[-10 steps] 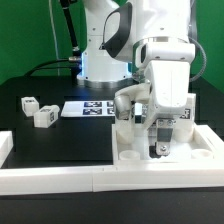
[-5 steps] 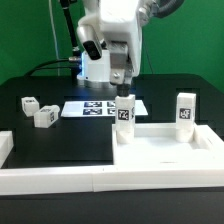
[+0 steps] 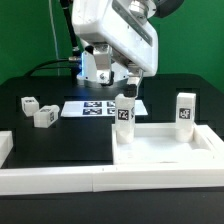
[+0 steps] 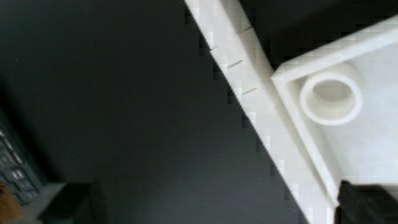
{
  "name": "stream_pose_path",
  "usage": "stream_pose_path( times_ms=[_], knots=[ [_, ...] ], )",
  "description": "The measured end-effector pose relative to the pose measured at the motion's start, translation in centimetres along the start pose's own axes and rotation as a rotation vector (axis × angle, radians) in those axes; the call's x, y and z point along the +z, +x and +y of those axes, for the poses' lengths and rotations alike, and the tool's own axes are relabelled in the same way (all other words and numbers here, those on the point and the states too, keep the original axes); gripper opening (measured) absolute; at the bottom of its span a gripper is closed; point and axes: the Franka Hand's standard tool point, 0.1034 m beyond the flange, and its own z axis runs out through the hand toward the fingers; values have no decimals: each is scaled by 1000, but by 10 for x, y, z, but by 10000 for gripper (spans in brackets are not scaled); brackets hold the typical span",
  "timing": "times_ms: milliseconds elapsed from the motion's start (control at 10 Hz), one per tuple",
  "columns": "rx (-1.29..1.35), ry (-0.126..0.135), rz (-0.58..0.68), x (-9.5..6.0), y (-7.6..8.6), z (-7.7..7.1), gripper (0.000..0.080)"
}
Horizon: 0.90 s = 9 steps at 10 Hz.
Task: Assemble square table
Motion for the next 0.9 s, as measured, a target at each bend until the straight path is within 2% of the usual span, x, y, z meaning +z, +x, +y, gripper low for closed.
stream_pose_path(
  times_ms=[100, 200, 300, 400, 500, 700, 800, 900],
  knots=[
    [57, 14, -13, -6, -10, 5, 649],
    [128, 28, -22, -17, -30, 9, 649],
    [214, 56, -40, -27, -51, 7, 649],
    [272, 72, -51, -32, -64, 4, 649],
    [352, 75, -55, -32, -70, -1, 649],
    [422, 24, -13, -23, -58, -8, 649],
    [487, 35, -25, -22, -61, -9, 649],
    [542, 34, -25, -22, -61, -9, 649]
  ],
)
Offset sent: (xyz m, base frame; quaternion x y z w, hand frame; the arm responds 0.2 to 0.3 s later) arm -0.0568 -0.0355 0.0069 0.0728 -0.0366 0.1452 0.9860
